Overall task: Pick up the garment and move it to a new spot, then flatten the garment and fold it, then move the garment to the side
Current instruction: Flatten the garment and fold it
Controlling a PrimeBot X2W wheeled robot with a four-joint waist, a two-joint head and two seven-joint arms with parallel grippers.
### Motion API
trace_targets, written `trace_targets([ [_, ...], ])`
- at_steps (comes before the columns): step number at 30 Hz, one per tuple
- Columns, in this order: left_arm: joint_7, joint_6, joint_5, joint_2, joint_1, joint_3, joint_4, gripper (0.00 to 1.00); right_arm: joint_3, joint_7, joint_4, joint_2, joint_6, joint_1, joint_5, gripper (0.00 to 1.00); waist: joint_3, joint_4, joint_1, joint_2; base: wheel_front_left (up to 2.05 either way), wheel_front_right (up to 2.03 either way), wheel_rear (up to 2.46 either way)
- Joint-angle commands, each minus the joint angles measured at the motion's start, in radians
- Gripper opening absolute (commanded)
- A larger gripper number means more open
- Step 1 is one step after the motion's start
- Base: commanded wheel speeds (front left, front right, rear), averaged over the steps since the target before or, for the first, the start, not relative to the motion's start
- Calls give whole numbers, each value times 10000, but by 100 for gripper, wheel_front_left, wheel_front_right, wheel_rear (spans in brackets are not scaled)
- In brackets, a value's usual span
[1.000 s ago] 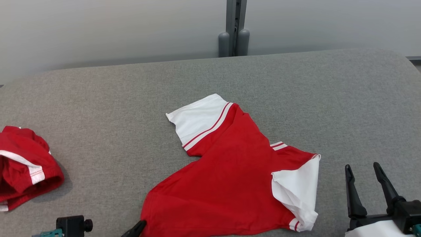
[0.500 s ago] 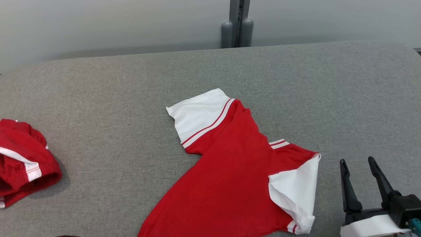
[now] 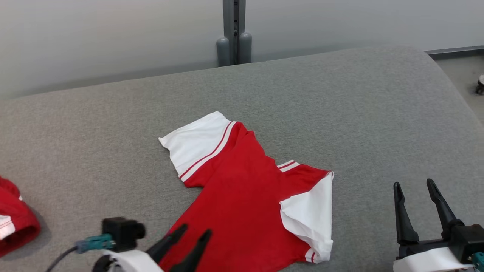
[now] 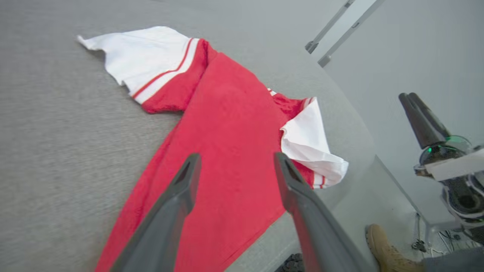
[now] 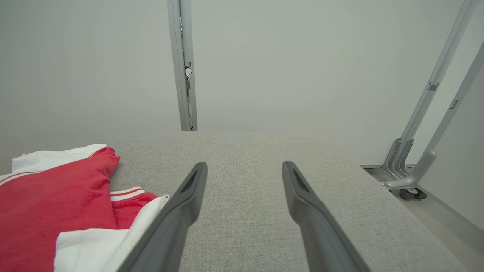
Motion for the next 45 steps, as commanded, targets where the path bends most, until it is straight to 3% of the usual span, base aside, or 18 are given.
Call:
trace_targets([
  [1, 218, -130, 334, -316, -461, -265, 233, 100, 43, -51, -64, -52, -2, -25, -12, 100, -93, -388, 0, -1, 0, 0, 0],
  [2, 317, -141, 416, -798, -736, -441, 510, 100, 62, -50, -110, -56, -2, -84, 5, 100, -76, -555, 0, -1, 0, 0, 0],
  [3, 317, -141, 416, -798, -736, -441, 510, 100, 62, -50, -110, -56, -2, -84, 5, 100, -76, -555, 0, -1, 0, 0, 0],
  [4, 430, -360, 448, -1863, -1157, -750, 1239, 100, 105, -50, -199, -58, -2, -201, 96, 100, 0, -893, 0, -1, 0, 0, 0],
  [7, 483, -646, 320, -3133, -1787, -886, 2599, 100, 181, -50, -240, -50, -2, -216, 233, 100, 105, -1344, 0, -1, 0, 0, 0],
  [8, 483, -646, 320, -3133, -1787, -886, 2599, 100, 181, -50, -240, -50, -2, -216, 233, 100, 105, -1344, 0, -1, 0, 0, 0],
  [14, 423, -829, 810, -4575, -2876, -1190, 5582, 100, 202, -50, -198, -53, -2, -221, 440, 100, 279, -2146, 0, -1, 0, 0, 0],
  [20, 603, -1267, 696, -4965, -3138, -1331, 7212, 100, 81, -51, -165, -50, -2, -45, 575, 100, 310, -2505, 0, -1, 0, 0, 0],
  [24, 470, -1321, 806, -5032, -3236, -1364, 7913, 100, 45, -50, -153, -52, -2, -28, 619, 100, 315, -2538, 0, -1, 0, 0, 0],
  [34, 485, -1607, 857, -5163, -3462, -1460, 8597, 100, 50, -51, -87, -54, -2, -214, 702, 100, 398, -2401, 0, -1, 0, 0, 0],
  [35, 555, -1693, 852, -5219, -3454, -1520, 8626, 96, 68, -51, -77, -52, -2, -237, 705, 100, 406, -2408, 0, -1, 0, 0, 0],
  [36, 609, -1763, 878, -5255, -3464, -1585, 8653, 46, 81, -50, -67, -54, -2, -260, 712, 100, 409, -2422, 0, -1, 0, 0, 0],
  [37, 658, -1810, 872, -5293, -3469, -1627, 8682, 18, 87, -51, -55, -54, -2, -275, 718, 100, 413, -2443, 0, -1, 0, 0, 0],
  [38, 686, -1877, 842, -5334, -3472, -1644, 8703, 0, 75, -50, -40, -55, -2, -282, 734, 100, 414, -2465, 0, -1, 0, 0, 0],
  [45, 644, -1793, 1222, -5464, -3741, -1910, 8429, 0, 40, -51, 31, -55, -2, -167, 806, 100, 372, -2619, 0, -1, 0, 0, 0],
])
